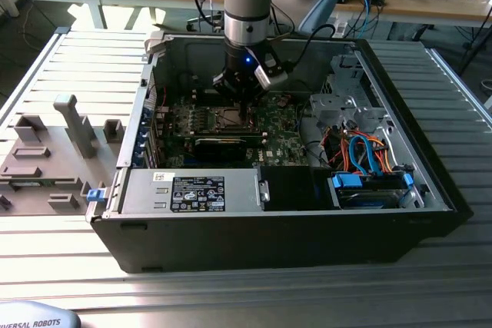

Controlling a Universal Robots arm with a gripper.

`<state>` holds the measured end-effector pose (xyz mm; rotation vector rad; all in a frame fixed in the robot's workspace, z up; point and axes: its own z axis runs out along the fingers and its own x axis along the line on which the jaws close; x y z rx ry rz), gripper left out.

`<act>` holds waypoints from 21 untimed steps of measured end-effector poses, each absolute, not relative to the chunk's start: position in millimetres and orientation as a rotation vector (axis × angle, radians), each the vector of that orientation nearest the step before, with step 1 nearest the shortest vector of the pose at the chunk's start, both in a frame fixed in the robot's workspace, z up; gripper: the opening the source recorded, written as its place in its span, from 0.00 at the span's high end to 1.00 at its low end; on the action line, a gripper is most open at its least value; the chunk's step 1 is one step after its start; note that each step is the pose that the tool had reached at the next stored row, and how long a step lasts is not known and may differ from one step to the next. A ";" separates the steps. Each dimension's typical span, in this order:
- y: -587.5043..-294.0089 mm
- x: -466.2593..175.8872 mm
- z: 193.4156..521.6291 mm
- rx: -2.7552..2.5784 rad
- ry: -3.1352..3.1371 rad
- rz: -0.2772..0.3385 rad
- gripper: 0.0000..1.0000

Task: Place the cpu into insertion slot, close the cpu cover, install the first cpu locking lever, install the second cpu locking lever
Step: 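Install the first cpu locking lever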

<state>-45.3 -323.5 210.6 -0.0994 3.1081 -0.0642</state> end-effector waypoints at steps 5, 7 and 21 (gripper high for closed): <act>-323.5 -45.3 214.4 -0.099 3.108 -0.064 0.89; -323.5 -45.3 215.8 -0.099 3.108 -0.065 0.89; -323.4 -45.2 224.3 -0.099 3.108 -0.071 0.89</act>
